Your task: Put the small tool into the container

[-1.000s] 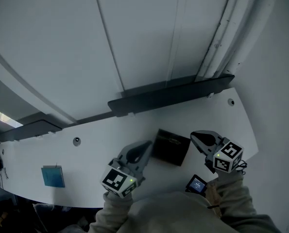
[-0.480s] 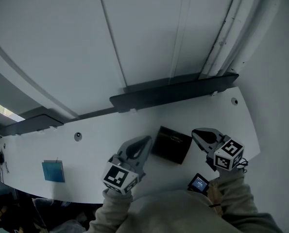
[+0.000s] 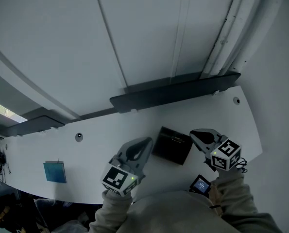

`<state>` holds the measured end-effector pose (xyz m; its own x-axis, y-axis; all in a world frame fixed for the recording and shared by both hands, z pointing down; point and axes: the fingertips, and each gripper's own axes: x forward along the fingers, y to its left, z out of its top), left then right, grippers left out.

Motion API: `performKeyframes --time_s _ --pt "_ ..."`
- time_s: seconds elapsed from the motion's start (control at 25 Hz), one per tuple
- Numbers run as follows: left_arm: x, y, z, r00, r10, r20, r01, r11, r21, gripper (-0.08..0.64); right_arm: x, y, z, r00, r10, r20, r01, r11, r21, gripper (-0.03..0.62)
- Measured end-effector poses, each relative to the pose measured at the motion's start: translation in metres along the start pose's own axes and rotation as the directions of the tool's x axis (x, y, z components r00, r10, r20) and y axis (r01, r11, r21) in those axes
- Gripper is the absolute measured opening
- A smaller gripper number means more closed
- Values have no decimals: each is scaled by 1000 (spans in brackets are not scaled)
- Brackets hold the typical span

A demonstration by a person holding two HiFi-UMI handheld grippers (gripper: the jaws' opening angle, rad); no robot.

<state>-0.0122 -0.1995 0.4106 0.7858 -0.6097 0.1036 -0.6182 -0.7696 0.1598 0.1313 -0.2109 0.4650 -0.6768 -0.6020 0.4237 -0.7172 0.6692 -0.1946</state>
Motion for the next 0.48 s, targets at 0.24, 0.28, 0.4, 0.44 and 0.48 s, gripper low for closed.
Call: performKeyframes --time_s 0.24,0.28,0.4,0.44,0.48 --pt "4 -2 -8 1000 -13 -14 13 1000 -6 2 7 -1 -11 999 23 -48 -22 1000 14 21" --pt "4 0 -8 1000 -10 -11 10 1000 -12 2 8 -2 -13 998 19 -56 -18 1000 12 21" --pt "7 5 -12 1000 -11 -7 11 1000 -26 2 13 -6 -19 997 11 -72 -10 1000 10 21" --pt "8 5 -14 1000 -13 -8 13 1000 -29 2 15 -8 -21 997 11 -75 -10 1000 9 21" --pt "8 5 -16 1000 -14 -9 14 999 -32 2 17 -9 -23 997 11 -78 -11 1000 8 21"
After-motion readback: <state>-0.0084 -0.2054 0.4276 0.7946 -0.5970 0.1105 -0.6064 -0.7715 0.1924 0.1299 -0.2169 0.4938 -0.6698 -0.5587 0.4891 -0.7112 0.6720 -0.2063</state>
